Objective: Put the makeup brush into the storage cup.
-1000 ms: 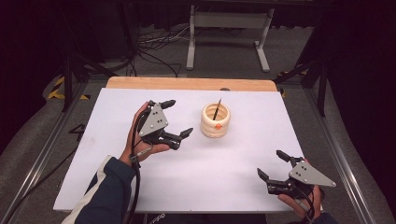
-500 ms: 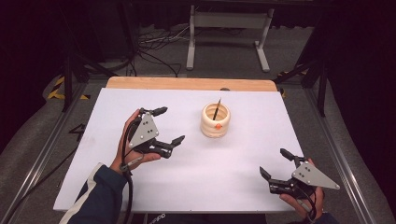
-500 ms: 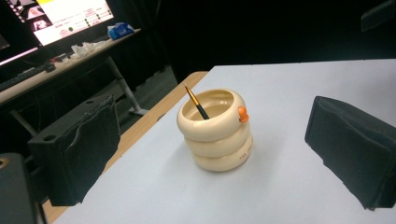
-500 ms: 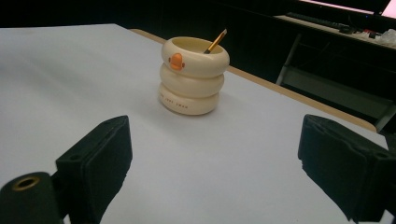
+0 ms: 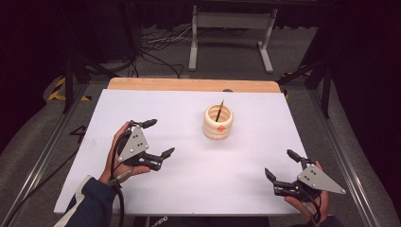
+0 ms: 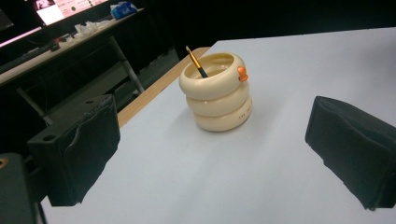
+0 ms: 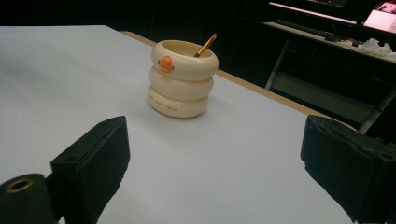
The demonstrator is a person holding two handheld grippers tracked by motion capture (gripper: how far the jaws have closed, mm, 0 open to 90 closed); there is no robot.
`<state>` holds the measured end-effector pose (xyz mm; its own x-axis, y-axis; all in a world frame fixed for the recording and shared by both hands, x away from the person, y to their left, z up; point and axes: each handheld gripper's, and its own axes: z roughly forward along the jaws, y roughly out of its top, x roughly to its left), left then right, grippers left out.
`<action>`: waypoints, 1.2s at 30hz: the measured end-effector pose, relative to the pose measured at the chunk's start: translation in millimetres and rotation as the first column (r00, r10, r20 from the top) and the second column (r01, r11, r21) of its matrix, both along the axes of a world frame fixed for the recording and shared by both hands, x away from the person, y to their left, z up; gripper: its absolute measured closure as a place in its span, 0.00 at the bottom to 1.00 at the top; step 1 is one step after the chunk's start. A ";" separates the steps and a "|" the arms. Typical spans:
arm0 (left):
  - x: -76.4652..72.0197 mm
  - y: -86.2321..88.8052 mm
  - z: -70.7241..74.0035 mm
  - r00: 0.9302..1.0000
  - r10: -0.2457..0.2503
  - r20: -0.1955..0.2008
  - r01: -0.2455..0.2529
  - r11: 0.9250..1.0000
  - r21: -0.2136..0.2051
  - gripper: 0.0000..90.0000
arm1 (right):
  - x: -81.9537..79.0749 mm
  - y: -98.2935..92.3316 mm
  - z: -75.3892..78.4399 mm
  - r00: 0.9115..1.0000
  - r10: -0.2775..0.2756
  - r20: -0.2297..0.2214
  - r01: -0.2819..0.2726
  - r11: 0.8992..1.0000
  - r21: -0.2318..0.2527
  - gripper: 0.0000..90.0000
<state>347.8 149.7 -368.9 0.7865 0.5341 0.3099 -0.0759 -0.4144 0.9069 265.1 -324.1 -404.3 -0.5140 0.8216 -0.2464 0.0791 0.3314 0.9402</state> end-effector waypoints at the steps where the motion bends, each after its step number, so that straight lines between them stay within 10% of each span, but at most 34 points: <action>1: -1.5 3.0 -1.6 1.000 0.006 -0.002 -0.006 1.000 0.006 0.04 | 0.0 -0.3 0.0 1.000 0.000 -0.001 0.000 1.000 0.001 0.10; 36: -25.4 59.2 -42.1 0.988 0.115 -0.108 -0.108 0.992 0.066 0.04 | 1.4 -2.1 -2.5 1.000 -0.010 -0.004 0.010 1.000 0.002 0.10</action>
<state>322.4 208.9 -411.0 0.7543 0.6036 0.2582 0.0736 -0.4685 0.8804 266.4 -326.2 -406.8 -0.5072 0.8270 -0.2425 0.0862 0.3286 0.9405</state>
